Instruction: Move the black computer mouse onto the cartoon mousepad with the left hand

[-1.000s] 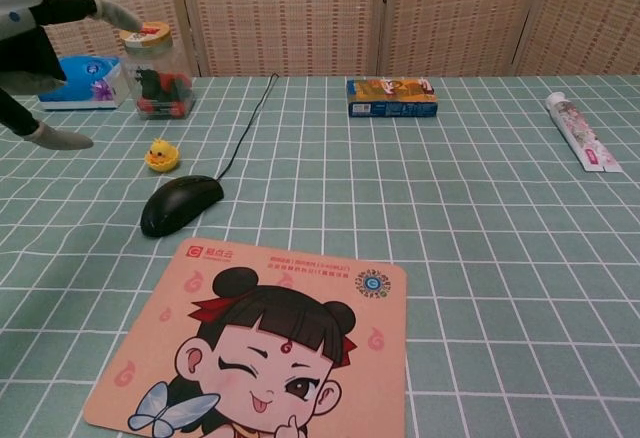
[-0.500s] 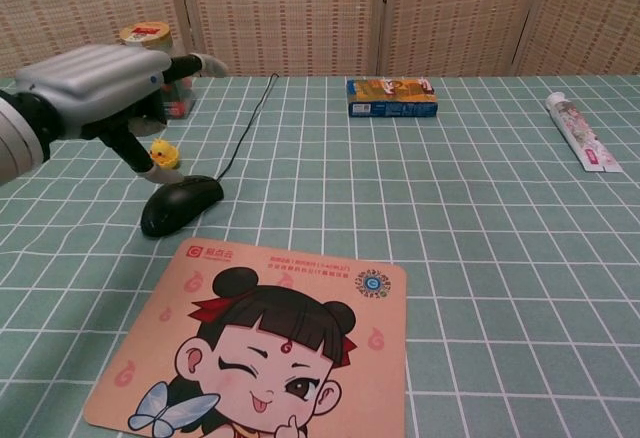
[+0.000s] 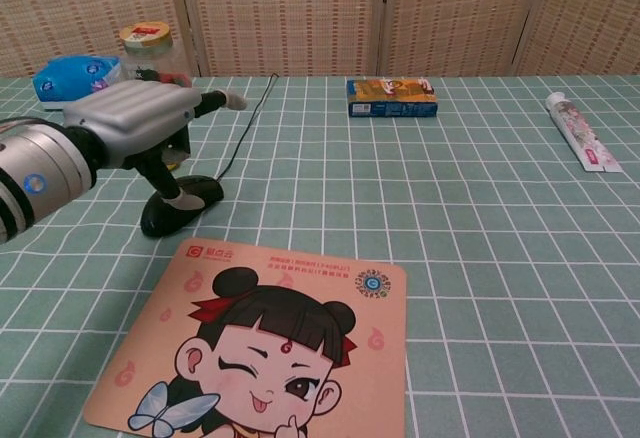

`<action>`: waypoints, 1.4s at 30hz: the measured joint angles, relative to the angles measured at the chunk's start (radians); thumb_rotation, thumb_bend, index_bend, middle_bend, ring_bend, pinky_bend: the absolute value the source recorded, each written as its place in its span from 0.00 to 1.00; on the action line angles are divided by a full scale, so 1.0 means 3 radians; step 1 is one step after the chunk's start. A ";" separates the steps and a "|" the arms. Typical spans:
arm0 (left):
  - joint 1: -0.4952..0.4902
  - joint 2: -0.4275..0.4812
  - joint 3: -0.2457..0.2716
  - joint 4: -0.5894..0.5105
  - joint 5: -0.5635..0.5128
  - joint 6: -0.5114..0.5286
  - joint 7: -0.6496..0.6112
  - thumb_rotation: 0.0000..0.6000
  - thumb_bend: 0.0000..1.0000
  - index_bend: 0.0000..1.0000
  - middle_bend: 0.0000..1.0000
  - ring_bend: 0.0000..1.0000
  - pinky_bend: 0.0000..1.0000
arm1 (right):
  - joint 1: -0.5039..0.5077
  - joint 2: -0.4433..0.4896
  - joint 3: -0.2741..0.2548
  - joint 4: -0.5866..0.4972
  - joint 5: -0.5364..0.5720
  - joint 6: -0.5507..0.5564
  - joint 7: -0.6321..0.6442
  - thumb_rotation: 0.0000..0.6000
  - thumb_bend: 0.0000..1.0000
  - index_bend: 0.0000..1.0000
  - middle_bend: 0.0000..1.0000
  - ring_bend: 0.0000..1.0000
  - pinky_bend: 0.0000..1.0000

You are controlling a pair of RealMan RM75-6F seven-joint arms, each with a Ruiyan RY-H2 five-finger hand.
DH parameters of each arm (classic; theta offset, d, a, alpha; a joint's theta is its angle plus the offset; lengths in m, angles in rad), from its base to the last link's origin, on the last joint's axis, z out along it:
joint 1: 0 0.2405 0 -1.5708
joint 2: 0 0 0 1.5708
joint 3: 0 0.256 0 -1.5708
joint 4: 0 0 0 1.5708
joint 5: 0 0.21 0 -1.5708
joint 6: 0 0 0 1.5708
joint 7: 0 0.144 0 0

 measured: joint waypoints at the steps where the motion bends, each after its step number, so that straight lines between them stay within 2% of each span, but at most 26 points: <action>1: -0.0009 -0.0016 0.0001 0.0023 -0.0019 0.0003 0.0013 1.00 0.00 0.01 1.00 1.00 1.00 | -0.0002 0.0000 0.0000 -0.0001 -0.0001 0.0003 0.0002 1.00 0.14 0.24 0.30 0.22 0.44; 22: -0.0141 -0.0156 0.0081 0.0502 -0.0379 -0.0077 0.0122 1.00 0.00 0.02 1.00 1.00 1.00 | -0.0014 0.0010 0.0008 0.0013 0.0006 0.0023 0.0043 1.00 0.14 0.24 0.30 0.23 0.44; 38: -0.0041 0.0009 0.0143 0.0771 -0.0470 -0.0076 -0.0078 1.00 0.00 0.04 1.00 1.00 1.00 | -0.0012 0.0004 0.0007 0.0004 0.0005 0.0014 0.0020 1.00 0.14 0.23 0.30 0.23 0.44; 42: -0.0007 0.0085 0.0153 0.0651 -0.0428 -0.0061 -0.0165 1.00 0.00 0.10 1.00 1.00 1.00 | -0.0005 0.0000 0.0007 0.0002 0.0007 0.0001 0.0008 1.00 0.14 0.23 0.30 0.23 0.44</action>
